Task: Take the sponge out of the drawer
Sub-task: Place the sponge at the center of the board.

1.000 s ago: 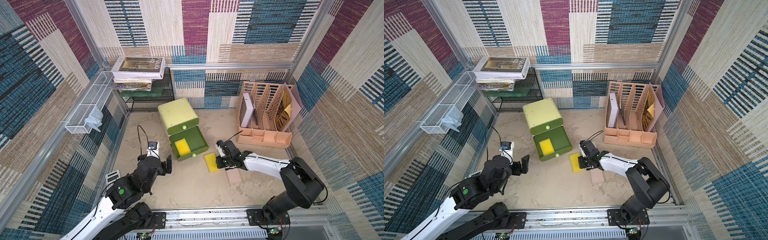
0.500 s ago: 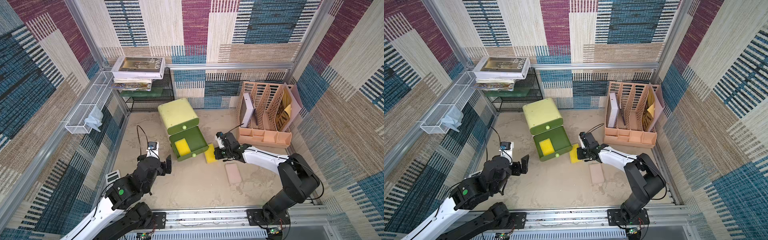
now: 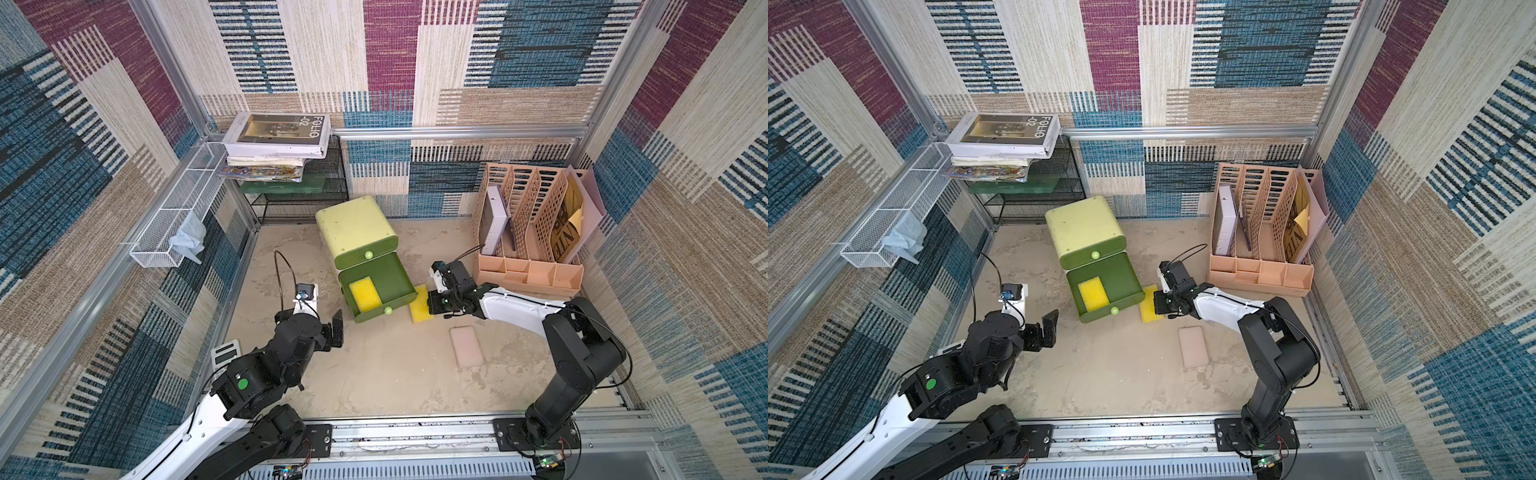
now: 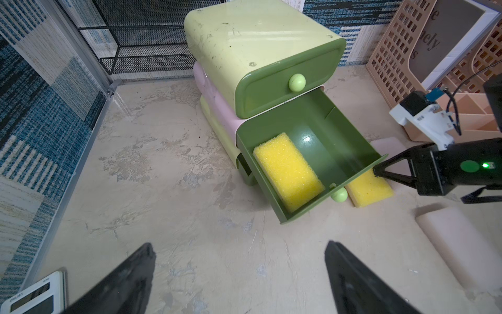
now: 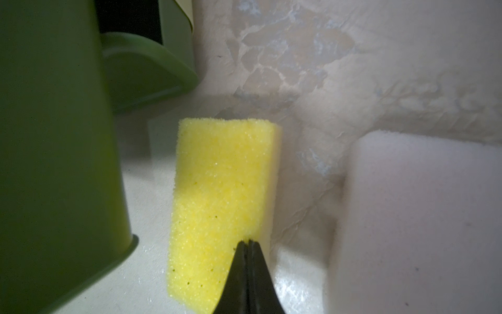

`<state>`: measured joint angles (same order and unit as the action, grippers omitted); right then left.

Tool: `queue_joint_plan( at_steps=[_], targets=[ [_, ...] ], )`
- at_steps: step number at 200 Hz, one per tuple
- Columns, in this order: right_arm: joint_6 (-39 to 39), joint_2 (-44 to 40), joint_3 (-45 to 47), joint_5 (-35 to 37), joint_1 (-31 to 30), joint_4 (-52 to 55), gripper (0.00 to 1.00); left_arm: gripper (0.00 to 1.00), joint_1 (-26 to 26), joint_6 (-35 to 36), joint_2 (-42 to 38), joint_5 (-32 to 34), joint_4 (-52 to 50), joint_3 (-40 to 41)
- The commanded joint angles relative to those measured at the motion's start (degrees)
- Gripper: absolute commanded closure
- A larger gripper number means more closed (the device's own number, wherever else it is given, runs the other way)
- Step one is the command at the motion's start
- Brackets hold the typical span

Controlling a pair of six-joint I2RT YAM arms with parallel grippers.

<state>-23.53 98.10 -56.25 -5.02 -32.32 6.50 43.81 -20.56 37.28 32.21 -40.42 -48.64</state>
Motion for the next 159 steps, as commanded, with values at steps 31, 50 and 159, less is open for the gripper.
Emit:
queue_joint_plan(
  at_steps=[31,50,159],
  targets=[
    [-0.3,0.9,-0.3,0.0,0.5,-0.9,0.96,0.00,0.0,0.0,0.1,0.8,0.3,0.0],
    [-0.6,1.2,-0.2,0.3,0.7,-1.0,0.96,0.00,0.0,0.1,0.0,0.8,0.3,0.0],
    [-0.8,1.3,-0.4,0.6,1.0,-0.9,0.77,0.00,0.0,0.1,0.1,0.8,0.2,0.0]
  ],
)
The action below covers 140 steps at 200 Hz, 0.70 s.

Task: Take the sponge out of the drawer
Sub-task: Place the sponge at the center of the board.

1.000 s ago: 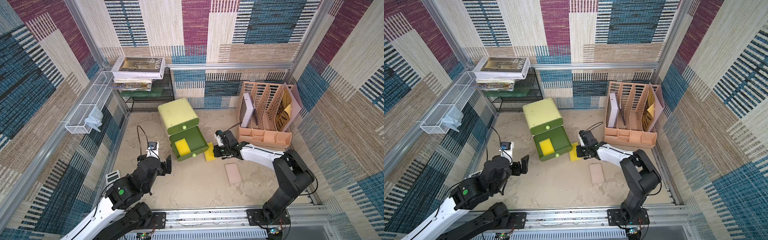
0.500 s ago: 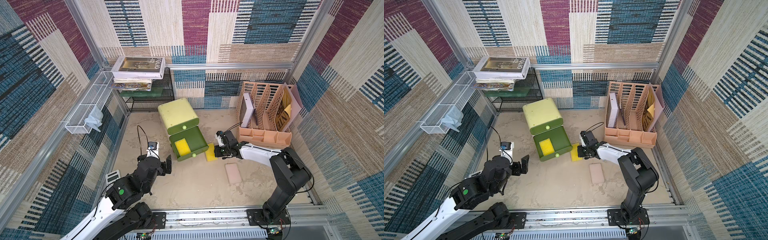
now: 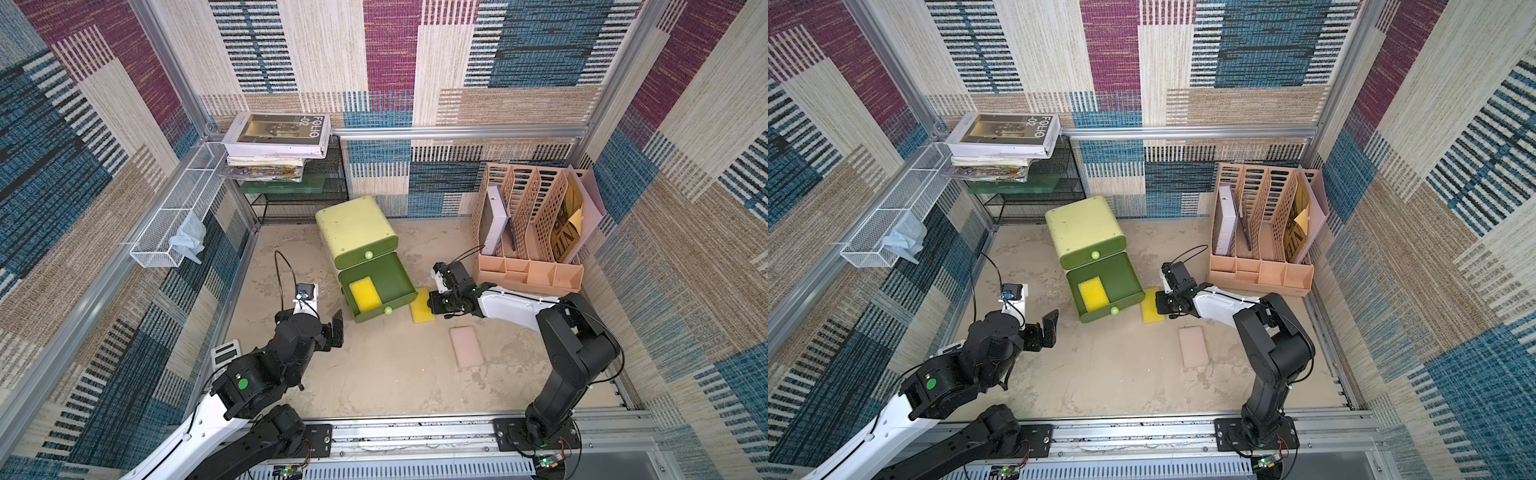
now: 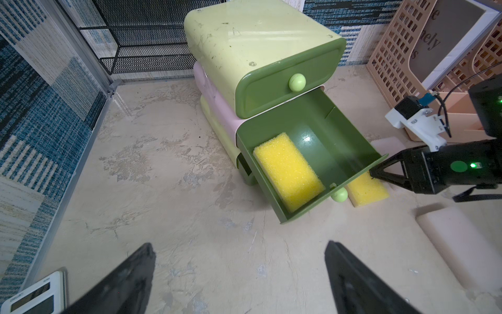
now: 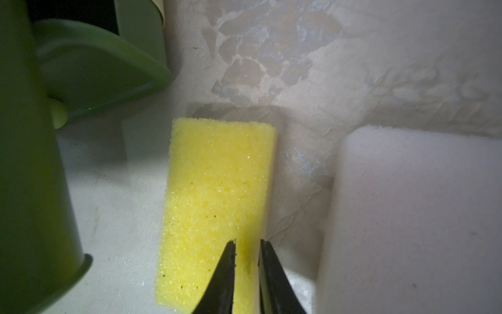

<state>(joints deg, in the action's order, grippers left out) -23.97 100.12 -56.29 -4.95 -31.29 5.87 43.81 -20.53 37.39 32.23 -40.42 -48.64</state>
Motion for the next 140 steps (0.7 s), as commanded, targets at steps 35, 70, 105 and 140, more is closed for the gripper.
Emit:
queue_joint_plan(
  at_steps=[35,70,105,140],
  targets=[
    [-0.5,-3.0,-0.3,0.8,-0.1,0.7,0.72,0.00,-0.1,0.1,0.0,0.9,0.2,0.0],
    [0.1,-8.0,-1.1,2.9,-0.4,2.8,0.63,0.00,0.0,0.1,0.0,0.8,0.2,0.0],
    [2.4,-14.0,-2.1,3.9,-1.2,3.4,0.49,0.00,0.0,0.1,-0.1,0.8,0.1,-0.1],
    [5.8,-16.0,-6.5,3.9,-4.7,5.6,0.38,0.00,0.0,0.1,-0.3,0.8,0.1,-0.1]
  ],
)
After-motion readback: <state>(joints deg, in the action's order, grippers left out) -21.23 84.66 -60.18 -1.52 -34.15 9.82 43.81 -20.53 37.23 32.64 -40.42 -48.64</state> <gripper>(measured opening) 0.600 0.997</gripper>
